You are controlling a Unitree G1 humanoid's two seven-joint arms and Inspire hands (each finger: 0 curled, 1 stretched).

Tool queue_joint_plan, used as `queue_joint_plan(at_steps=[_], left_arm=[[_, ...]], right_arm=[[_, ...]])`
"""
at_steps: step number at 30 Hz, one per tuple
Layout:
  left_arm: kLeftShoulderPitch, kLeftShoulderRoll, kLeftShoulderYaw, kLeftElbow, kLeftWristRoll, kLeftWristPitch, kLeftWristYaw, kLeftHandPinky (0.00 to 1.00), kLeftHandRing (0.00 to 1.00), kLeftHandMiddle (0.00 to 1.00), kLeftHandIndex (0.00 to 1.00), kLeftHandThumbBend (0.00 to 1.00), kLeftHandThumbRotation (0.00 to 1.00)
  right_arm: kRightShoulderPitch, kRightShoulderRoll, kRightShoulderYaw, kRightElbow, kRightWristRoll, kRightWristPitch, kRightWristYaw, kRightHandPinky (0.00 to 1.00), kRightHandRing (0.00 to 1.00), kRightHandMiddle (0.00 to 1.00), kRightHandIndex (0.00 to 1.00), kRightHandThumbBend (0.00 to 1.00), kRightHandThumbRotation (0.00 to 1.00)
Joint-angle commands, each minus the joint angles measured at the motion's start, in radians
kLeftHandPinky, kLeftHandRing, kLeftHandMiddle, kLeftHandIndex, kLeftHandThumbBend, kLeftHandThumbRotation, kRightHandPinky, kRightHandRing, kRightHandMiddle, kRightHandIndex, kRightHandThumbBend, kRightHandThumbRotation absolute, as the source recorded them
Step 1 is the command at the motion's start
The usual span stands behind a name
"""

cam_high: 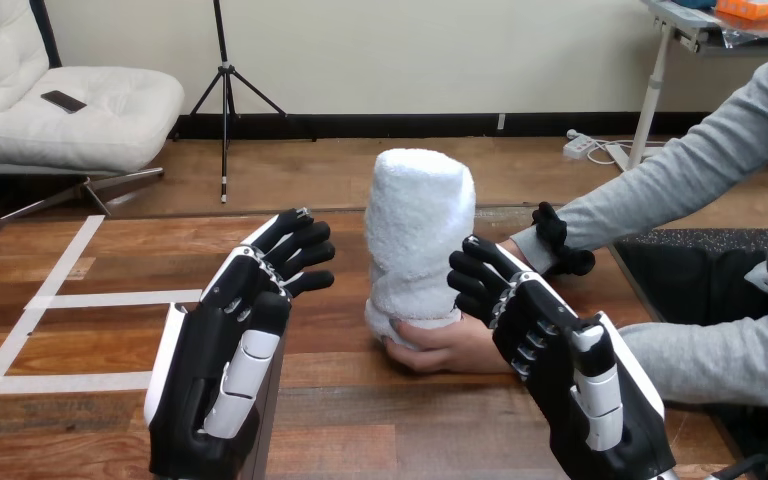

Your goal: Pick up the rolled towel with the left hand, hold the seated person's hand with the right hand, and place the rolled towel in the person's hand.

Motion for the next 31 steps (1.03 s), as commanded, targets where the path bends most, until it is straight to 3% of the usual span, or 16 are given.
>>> queue_joint_plan(at_steps=[1,31], left_arm=[[-0.050,0.002,-0.004,-0.007,0.002,-0.014,0.000,0.70,0.79,0.81,0.82,0.66,0.81],[-0.047,0.005,-0.012,-0.016,0.029,0.011,0.022,0.72,0.82,0.84,0.84,0.69,0.90]], right_arm=[[-0.046,0.016,-0.008,-0.018,-0.003,-0.028,0.011,0.94,0.93,0.92,0.92,0.88,1.00],[-0.044,0.027,-0.023,-0.029,-0.005,-0.023,0.019,0.94,0.93,0.92,0.92,0.89,1.00]])
